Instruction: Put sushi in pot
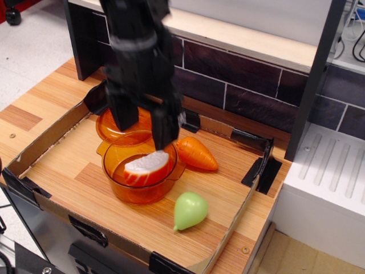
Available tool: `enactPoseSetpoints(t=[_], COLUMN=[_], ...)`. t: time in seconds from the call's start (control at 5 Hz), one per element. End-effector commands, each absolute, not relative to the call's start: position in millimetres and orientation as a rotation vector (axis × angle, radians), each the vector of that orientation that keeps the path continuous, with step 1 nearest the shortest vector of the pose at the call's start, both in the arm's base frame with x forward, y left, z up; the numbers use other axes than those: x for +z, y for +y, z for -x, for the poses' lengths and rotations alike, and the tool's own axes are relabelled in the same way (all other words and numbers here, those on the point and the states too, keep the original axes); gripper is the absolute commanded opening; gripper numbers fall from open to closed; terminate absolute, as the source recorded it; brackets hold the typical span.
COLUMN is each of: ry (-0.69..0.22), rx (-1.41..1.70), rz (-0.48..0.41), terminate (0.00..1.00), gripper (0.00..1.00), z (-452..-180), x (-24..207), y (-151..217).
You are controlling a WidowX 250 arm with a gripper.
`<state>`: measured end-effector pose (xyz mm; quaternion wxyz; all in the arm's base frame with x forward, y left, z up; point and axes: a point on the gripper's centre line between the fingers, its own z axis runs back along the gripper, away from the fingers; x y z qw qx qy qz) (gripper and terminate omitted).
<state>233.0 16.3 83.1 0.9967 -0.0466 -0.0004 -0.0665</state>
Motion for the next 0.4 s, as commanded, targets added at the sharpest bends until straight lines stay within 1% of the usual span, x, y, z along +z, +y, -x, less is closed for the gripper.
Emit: enactPoseSetpoints(t=[0.0, 0.2], ry=[-0.084, -0.084], rx=[-0.118, -0.118], rz=[0.118, 0.118], terminate=[0.0, 1.0], gripper=[1.0, 1.0], z=[-242.8, -242.8], x=[117.7, 117.7], y=[23.4, 23.4])
